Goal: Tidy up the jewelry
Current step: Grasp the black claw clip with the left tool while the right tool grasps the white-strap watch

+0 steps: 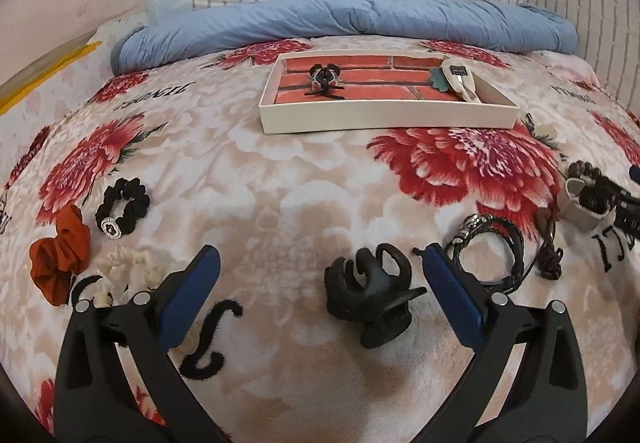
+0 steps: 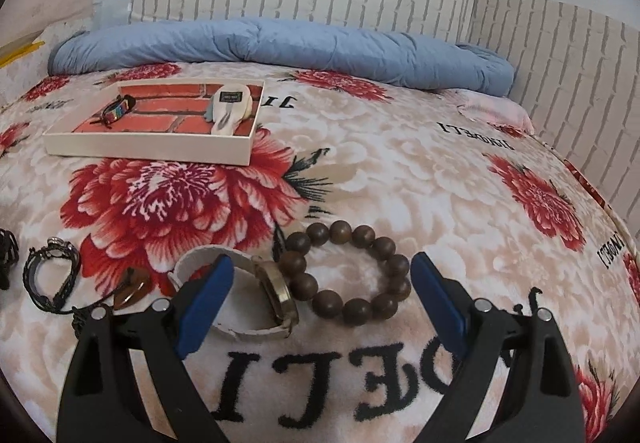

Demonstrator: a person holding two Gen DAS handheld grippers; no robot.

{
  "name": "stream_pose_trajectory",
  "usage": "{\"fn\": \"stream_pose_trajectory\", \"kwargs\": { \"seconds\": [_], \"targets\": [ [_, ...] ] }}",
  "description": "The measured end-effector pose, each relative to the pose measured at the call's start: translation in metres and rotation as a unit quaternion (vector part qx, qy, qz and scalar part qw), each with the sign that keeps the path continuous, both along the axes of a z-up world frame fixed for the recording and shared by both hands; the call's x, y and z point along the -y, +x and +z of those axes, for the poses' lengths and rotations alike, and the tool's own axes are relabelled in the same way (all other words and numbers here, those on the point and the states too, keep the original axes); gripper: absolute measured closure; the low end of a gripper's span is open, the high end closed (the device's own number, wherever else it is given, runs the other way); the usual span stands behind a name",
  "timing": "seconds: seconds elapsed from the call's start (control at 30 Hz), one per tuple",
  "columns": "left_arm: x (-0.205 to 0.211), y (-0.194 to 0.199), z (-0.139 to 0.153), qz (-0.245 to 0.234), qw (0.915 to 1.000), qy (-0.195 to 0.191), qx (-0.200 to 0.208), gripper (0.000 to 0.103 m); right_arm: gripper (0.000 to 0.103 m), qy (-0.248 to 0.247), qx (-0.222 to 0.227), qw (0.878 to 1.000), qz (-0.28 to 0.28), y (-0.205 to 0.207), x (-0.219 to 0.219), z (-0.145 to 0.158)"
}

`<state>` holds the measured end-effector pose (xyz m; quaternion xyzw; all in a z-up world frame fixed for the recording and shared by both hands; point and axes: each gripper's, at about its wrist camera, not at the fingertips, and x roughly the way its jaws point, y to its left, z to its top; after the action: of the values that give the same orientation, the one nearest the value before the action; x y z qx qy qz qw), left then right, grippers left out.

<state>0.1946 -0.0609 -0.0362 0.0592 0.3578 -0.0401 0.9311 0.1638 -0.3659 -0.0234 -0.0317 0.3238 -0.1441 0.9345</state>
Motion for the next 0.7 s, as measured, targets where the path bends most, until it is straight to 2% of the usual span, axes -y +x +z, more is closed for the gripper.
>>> {"fn": "stream_pose_trajectory", "kwargs": {
  "seconds": [0.17,0.6,0.7],
  "targets": [
    [0.009,-0.001,-0.004,-0.009,0.9997,0.022,0.000,0.005,0.015,0.009,-0.006,1.000,-0.010,0.001,0.005,-0.004],
    [-0.005,0.010,-0.015,-0.007,0.9985,-0.029,-0.047,0.005,0.016,-0.002,-0.015,1.000,-0.001,0.005,-0.001,-0.007],
    [-0.003,0.009,-0.015,-0.012,0.9983,-0.029,-0.048,0.005,0.022,0.000,-0.019,1.000,0.001,0.006,-0.001,-0.008]
  ]
}}
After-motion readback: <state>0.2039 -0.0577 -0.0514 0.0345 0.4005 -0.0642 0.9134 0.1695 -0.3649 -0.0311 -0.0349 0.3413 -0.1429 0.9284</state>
